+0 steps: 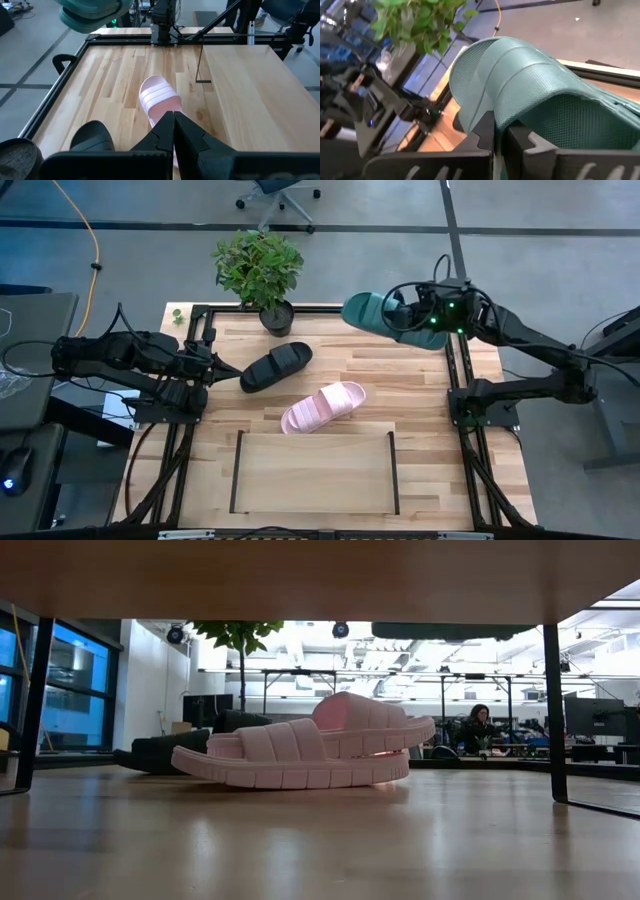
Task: Pick and place slides into the shelf
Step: Put the green pair of slides on the shelf
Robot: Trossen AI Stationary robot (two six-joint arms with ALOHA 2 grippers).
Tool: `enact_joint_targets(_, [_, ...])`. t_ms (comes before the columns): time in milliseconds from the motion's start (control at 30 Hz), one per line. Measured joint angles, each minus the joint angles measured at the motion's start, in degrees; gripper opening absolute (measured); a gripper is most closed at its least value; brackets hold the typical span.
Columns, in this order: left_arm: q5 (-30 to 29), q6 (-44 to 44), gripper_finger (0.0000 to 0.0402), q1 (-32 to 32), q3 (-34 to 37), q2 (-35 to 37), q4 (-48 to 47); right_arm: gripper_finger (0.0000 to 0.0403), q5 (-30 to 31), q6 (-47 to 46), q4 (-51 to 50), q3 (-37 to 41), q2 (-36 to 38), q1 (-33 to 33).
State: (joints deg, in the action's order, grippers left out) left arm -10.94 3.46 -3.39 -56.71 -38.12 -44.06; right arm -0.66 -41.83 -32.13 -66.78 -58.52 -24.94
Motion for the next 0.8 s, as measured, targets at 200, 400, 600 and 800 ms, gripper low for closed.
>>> enact_joint_targets(200, [0.00, 1.30, 0.0001, 0.01, 0.00, 0.00, -0.02, 0.0000, -2.70, 2.47, -1.76, 0.00, -0.01, 1.25])
enact_joint_targets(400, [-0.02, 1.31, 0.0001, -0.01, 0.00, -0.03, -0.02, 0.0000, -4.31, 4.65, -2.42, 0.00, -0.04, 3.02])
enact_joint_targets(600, [-0.02, 1.33, 0.0001, -0.01, -0.01, -0.16, -0.02, 0.0000, -6.19, 6.39, -2.71, 0.00, -0.03, 4.51])
enact_joint_targets(800, [-0.02, 1.92, 0.0001, -0.01, 0.00, -0.42, -0.04, 0.0000, -6.45, 9.11, -5.06, 0.00, -0.02, 6.12])
